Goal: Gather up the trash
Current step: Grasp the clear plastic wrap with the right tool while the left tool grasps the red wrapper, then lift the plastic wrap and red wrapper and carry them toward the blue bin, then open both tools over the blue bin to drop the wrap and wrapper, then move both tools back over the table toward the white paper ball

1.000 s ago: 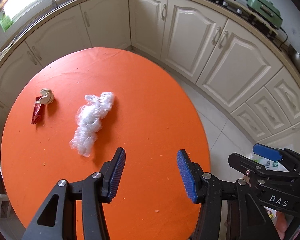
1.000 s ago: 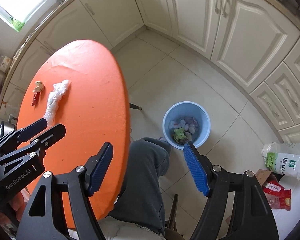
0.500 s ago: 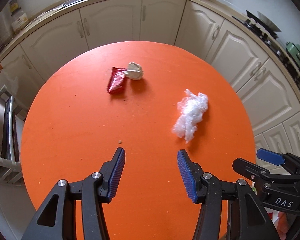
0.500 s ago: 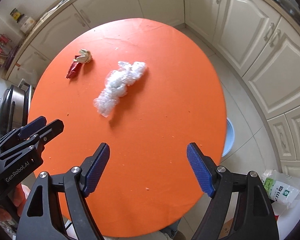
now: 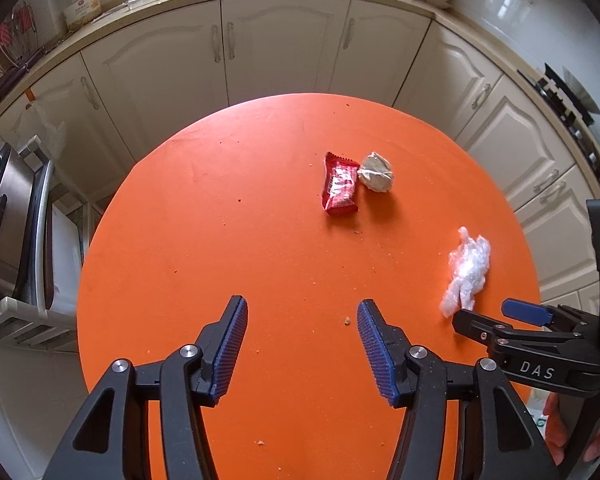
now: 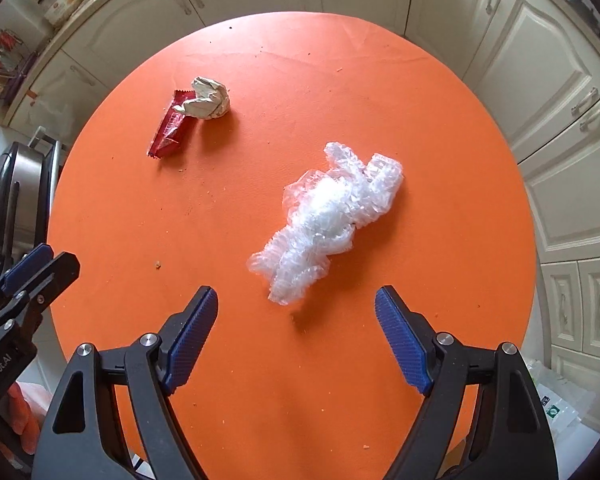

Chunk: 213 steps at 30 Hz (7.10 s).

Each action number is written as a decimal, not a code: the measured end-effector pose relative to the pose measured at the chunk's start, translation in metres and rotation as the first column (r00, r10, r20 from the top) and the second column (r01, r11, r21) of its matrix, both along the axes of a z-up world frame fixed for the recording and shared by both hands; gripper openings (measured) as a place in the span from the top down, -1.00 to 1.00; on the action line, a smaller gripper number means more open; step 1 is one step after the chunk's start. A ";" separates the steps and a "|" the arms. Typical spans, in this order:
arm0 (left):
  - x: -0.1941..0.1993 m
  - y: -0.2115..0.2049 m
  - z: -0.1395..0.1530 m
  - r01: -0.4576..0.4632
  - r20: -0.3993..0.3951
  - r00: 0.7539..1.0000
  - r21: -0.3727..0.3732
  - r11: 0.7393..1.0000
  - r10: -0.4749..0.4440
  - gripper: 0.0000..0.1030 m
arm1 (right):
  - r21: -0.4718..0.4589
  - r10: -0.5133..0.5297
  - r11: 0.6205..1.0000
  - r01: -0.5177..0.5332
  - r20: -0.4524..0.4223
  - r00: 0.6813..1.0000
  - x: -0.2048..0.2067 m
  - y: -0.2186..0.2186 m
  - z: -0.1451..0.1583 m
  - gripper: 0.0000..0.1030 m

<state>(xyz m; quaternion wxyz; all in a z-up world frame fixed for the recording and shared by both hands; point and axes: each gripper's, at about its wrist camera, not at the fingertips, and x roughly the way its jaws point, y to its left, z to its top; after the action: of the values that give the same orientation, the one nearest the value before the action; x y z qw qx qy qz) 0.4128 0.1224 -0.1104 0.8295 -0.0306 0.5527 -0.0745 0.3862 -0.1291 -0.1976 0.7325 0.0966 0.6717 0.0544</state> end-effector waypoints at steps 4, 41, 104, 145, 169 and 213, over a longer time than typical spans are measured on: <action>0.021 0.001 -0.006 -0.002 -0.023 1.000 -0.002 1.000 0.002 -0.06 | 0.001 0.004 1.000 -0.004 -0.020 1.000 0.016 0.004 -0.012 -0.50; 0.136 -0.023 -0.070 0.070 -0.062 0.996 0.003 0.998 -0.070 0.76 | -0.009 0.091 0.996 -0.091 0.068 0.994 0.056 -0.010 -0.003 0.67; -0.017 -0.095 0.001 0.183 0.088 0.978 0.057 0.981 -0.188 0.79 | -0.019 -0.041 0.999 0.043 0.095 0.995 -0.029 -0.063 0.005 0.50; -0.067 -0.449 -0.071 0.619 0.017 0.772 0.210 0.757 -0.636 0.02 | 0.027 -0.579 0.816 0.578 0.030 0.815 -0.216 -0.350 -0.020 0.47; -0.058 -0.420 -0.075 0.549 0.011 0.824 0.233 0.803 -0.566 0.01 | 0.091 -0.591 0.804 0.588 0.018 0.806 -0.184 -0.329 -0.029 -0.83; -0.088 -0.146 -0.015 0.297 0.089 0.947 0.121 0.947 -0.308 0.00 | -0.003 -0.345 0.938 0.348 0.127 0.930 -0.140 -0.139 0.038 -0.83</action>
<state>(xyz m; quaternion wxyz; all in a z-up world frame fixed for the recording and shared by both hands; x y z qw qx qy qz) 0.3250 -0.0235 -0.1256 0.8369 0.1028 0.5091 -0.1731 0.2459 -0.2686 -0.1594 0.7721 0.2005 0.5979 -0.0783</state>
